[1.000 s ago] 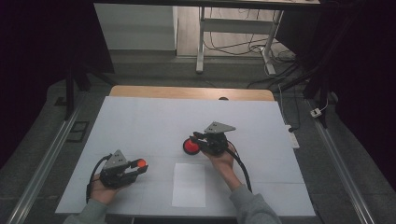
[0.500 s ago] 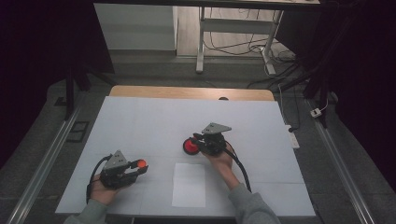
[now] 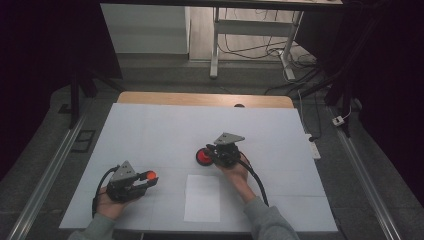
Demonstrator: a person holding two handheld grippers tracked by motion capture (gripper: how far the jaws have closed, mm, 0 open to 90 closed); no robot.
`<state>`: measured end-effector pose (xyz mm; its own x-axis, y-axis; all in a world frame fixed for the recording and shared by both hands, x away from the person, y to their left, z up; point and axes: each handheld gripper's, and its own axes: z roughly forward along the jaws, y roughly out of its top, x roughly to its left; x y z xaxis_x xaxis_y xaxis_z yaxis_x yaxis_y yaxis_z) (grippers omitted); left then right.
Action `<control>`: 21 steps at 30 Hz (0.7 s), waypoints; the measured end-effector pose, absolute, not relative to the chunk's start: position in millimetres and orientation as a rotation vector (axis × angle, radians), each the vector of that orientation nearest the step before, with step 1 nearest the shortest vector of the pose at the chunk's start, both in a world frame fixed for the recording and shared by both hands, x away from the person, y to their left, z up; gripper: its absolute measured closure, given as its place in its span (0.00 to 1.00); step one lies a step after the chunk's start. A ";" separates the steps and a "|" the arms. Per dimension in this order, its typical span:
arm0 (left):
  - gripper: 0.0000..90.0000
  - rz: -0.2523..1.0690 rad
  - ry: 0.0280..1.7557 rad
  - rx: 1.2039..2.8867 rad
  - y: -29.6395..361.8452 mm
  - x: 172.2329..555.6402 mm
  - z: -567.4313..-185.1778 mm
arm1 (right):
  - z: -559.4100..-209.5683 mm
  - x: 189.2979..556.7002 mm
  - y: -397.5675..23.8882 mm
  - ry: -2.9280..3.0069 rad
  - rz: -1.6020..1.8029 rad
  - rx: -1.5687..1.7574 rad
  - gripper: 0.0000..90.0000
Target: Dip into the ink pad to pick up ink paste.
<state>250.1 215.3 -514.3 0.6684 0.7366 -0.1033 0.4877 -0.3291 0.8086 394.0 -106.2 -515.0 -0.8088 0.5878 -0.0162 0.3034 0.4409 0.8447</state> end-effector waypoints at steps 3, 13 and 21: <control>0.72 0.356 0.949 1.997 215.5 250.1 -514.4 | -516.2 393.9 -104.7 2.394 1.298 0.757 0.80; 0.72 0.353 0.949 1.999 215.9 249.8 -514.7 | -520.0 392.8 -102.6 2.386 1.262 0.732 0.80; 0.72 0.351 0.951 1.997 215.9 249.4 -514.5 | -522.0 391.1 -103.1 2.377 1.265 0.734 0.81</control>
<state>249.4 215.9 -514.5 0.6681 0.7364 -0.1066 0.4902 -0.3278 0.8076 391.1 -103.1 -522.0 -0.8049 0.5902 -0.0615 0.2784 0.4672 0.8392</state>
